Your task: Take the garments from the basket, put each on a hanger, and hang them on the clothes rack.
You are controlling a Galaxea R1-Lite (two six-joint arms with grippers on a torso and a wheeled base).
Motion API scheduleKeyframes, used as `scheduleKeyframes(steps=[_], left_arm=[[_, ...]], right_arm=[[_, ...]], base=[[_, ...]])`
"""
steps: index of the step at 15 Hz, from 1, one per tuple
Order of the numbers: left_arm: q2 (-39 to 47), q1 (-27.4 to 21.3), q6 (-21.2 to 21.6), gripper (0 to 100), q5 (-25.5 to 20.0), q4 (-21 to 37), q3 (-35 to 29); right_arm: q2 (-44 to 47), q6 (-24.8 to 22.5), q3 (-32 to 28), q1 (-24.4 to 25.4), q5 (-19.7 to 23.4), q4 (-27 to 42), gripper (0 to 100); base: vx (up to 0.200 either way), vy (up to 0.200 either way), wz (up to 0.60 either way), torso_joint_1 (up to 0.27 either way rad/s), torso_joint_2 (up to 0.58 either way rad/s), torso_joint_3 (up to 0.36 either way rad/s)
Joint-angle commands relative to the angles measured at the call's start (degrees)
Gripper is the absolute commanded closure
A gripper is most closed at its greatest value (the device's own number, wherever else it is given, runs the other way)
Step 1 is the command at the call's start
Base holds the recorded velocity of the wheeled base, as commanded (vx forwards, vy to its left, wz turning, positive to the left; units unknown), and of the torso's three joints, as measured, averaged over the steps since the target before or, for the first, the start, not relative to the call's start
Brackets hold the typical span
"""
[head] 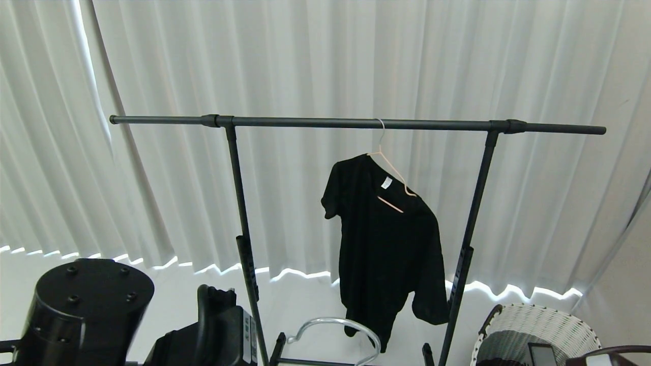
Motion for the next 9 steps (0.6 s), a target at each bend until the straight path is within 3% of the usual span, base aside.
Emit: scheduleKeyframes(steps=[1, 2, 3, 6, 8, 9], left_arm=[[0.7, 0.1, -0.2, 100, 0.1, 0.0, 0.0], [0.7, 0.1, -0.3, 100, 0.1, 0.0, 0.0], [0.7, 0.2, -0.3, 100, 0.3, 0.0, 0.1], [0.7, 1.6, -0.3, 100, 0.6, 0.0, 1.4], [0.5, 3.5, -0.3, 100, 3.7, 0.0, 3.4], [0.4, 4.5, -0.3, 100, 7.5, 0.0, 4.3]], right_arm=[[0.1, -0.1, 0.1, 0.1, 0.0, 0.1, 100], [0.2, -0.1, 0.0, 0.1, -1.7, 1.0, 100], [0.1, -0.1, -0.2, 0.1, -4.4, 2.7, 0], [0.0, 0.1, 1.0, -0.3, -5.9, 3.2, 0], [0.4, 0.2, 1.1, -3.3, -8.3, 3.2, 0], [0.3, 0.2, 1.3, -4.5, -8.6, 3.2, 0]], base=[[0.0, 0.0, 0.0, 0.0, 0.0, 0.0], [0.0, 0.0, 0.0, 0.0, 0.0, 0.0], [0.0, 0.0, 0.0, 0.0, 0.0, 0.0], [0.0, 0.0, 0.0, 0.0, 0.0, 0.0], [0.0, 0.0, 0.0, 0.0, 0.0, 0.0], [0.0, 0.0, 0.0, 0.0, 0.0, 0.0]])
